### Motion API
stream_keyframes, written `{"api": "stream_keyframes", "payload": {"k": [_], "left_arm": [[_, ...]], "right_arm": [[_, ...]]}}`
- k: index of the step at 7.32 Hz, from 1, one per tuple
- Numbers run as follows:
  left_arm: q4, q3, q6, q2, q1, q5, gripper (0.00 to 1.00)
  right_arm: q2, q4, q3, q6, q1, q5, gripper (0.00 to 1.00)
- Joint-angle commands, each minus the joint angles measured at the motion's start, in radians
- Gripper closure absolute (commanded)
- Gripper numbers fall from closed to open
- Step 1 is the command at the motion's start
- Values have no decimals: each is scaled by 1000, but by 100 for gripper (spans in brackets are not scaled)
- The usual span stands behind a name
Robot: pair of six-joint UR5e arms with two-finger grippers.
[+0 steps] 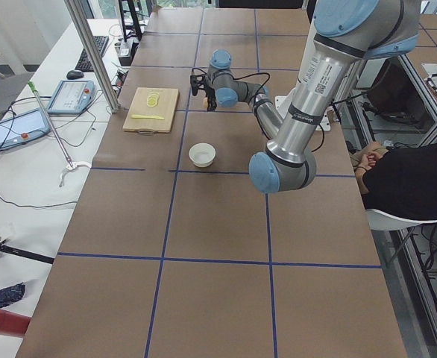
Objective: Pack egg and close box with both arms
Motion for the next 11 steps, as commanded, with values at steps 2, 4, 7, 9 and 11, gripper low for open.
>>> {"api": "stream_keyframes", "payload": {"k": [2,4,7,9,11], "left_arm": [[-224,266,-107,-218,174,135,89],[-318,435,-106,-306,178,190,89],[-330,450,-104,-305,179,193,58],[-329,443,-92,-303,178,194,0],[-316,433,-45,-302,159,188,0]], "right_arm": [[-11,0,4,0,0,2,0],[-12,0,0,2,0,2,0],[-14,0,0,0,0,3,0],[-14,8,4,0,0,3,0],[-17,44,12,18,0,2,0]]}}
